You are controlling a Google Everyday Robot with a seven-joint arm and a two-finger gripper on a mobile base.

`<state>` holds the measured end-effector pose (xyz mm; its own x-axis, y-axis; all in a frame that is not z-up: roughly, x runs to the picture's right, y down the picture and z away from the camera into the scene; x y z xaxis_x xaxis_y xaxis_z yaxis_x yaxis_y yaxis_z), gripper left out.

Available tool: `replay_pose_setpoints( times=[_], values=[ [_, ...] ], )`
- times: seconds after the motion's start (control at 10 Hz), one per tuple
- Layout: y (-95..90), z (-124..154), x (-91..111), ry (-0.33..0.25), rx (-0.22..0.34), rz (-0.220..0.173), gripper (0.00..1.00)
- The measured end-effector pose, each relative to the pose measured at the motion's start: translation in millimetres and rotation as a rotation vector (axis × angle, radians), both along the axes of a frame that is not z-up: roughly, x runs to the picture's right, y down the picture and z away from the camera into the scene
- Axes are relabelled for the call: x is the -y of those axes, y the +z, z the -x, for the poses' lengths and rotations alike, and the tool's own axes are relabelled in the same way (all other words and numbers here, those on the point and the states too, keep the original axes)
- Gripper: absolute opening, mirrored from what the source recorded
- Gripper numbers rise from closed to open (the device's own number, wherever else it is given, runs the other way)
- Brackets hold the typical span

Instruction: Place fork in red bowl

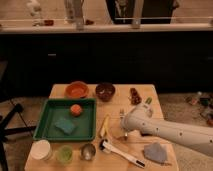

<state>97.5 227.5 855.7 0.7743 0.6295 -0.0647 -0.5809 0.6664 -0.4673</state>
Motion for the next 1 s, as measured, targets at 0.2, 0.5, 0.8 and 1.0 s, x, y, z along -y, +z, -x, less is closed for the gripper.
replay_pose_setpoints(
  times=[0.2, 0.5, 0.8, 1.0],
  values=[
    [3.9, -1.6, -0.3, 0.017, 0.018, 0.024, 0.8],
    [8.0, -3.5, -0.9, 0.031, 0.03, 0.042, 0.78],
    [9.2, -4.3, -1.7, 0.034, 0.033, 0.046, 0.49],
    [7.6, -3.2, -0.1, 0.036, 0.035, 0.046, 0.31]
  ],
)
